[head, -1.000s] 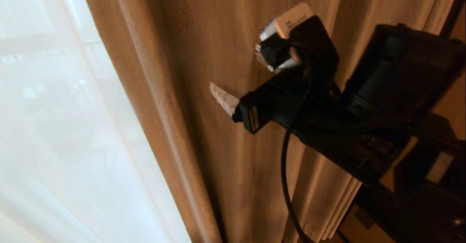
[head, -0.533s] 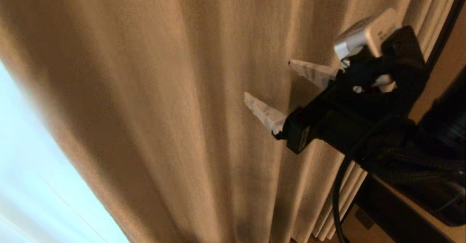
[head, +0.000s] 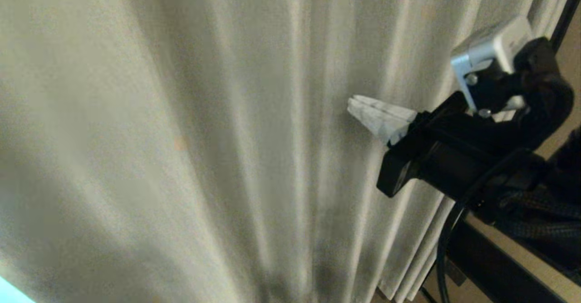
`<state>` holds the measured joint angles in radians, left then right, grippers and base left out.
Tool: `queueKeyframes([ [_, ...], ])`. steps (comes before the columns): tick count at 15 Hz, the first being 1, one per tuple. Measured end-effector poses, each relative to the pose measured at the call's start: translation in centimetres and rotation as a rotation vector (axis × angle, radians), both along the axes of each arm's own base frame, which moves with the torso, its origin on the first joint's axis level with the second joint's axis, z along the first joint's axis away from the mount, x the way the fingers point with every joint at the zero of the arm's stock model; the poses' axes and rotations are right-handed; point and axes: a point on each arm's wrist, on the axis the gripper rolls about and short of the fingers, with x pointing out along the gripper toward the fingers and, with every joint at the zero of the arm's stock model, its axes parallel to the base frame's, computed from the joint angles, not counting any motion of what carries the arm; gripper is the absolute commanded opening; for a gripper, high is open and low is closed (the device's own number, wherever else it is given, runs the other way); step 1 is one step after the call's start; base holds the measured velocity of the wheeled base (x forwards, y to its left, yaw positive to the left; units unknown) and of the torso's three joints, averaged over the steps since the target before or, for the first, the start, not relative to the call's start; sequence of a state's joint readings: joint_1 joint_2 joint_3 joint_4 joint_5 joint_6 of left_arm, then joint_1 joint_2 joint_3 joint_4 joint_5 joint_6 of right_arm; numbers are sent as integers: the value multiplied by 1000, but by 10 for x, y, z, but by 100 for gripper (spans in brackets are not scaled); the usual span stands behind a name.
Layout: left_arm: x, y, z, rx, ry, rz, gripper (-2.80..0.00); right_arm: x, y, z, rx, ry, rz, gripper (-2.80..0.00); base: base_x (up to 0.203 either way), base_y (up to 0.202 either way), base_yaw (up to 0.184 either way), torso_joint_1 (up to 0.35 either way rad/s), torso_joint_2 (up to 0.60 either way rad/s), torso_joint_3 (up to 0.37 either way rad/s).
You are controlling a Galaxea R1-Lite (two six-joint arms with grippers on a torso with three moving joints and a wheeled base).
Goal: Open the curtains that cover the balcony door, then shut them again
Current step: Close the outer curtains on both sides
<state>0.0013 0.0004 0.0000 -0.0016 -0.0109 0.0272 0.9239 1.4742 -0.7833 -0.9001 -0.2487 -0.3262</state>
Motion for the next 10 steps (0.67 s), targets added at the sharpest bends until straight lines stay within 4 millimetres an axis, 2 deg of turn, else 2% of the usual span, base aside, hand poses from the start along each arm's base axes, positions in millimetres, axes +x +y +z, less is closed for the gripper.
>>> queueKeyframes([
  [3,0,0,0,0,0,0,-280,11,-25,-11,4,50,-93,-280,0,0,0,0,0,0],
  [5,0,0,0,0,0,0,-280,24,-53,-17,21,78,-211,-280,0,0,0,0,0,0],
  [8,0,0,0,0,0,0,-280,45,-110,-23,37,114,-465,-280,0,0,0,0,0,0],
  [10,0,0,0,0,1,0,-280,48,-152,-29,44,148,-656,-280,0,0,0,0,0,0],
])
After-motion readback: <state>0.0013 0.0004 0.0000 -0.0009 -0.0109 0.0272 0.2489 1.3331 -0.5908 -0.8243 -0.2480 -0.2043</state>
